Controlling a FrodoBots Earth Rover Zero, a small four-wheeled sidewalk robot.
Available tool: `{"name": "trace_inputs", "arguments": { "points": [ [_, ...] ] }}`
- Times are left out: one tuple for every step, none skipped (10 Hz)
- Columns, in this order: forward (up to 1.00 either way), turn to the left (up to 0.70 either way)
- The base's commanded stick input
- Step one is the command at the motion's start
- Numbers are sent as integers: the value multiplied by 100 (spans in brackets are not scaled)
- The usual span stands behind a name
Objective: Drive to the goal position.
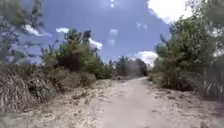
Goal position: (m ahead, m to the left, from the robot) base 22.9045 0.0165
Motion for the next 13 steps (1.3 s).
{"name": "trace_inputs", "arguments": {
  "points": [
    [45, 0],
    [45, 0],
    [45, 0],
    [45, 0],
    [45, 0],
    [45, 0],
    [45, 0],
    [45, 0],
    [45, 0],
    [45, 0],
    [45, 0],
    [45, 0],
    [45, 0]
  ]
}}
